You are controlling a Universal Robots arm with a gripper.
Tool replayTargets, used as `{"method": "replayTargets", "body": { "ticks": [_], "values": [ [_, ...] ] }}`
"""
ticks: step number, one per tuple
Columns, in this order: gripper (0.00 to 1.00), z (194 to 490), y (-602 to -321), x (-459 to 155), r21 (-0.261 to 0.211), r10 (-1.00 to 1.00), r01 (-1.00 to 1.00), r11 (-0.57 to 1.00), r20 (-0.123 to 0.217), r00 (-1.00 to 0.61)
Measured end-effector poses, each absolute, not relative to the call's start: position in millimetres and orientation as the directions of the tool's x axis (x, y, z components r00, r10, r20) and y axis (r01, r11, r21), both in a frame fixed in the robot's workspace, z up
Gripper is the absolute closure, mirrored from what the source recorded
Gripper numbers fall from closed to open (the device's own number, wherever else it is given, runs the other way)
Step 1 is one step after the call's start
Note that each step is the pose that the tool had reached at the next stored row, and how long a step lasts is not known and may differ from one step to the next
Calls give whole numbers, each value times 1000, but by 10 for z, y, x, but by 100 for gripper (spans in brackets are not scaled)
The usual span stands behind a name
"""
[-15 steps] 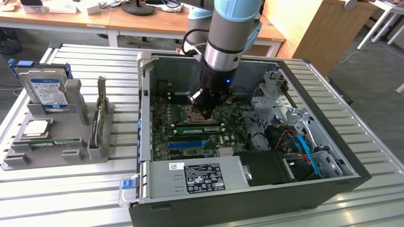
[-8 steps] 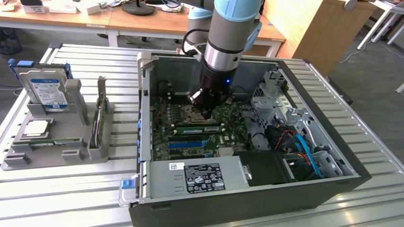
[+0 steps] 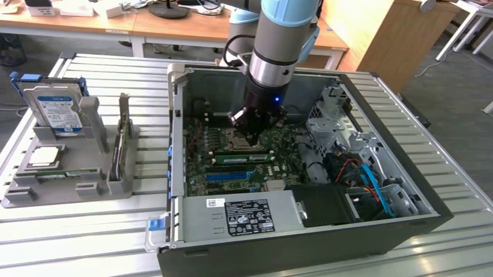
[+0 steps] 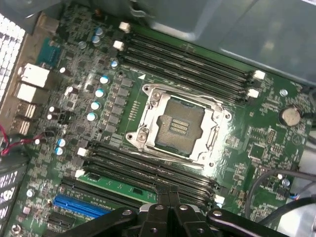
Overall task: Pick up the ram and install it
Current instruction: 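Press down the ram until it locks into place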
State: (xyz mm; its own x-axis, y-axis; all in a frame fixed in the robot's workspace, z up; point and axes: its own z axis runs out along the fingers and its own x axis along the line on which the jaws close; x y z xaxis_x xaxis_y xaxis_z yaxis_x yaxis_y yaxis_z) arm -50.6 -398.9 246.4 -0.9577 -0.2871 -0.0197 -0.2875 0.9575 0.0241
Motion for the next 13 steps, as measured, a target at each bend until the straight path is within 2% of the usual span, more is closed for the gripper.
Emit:
{"method": "replayTargets", "body": {
  "ticks": [13],
  "values": [
    [90, 2460, -3989, -506, 24, -107, -107, 994, -20, -994]
  ]
}}
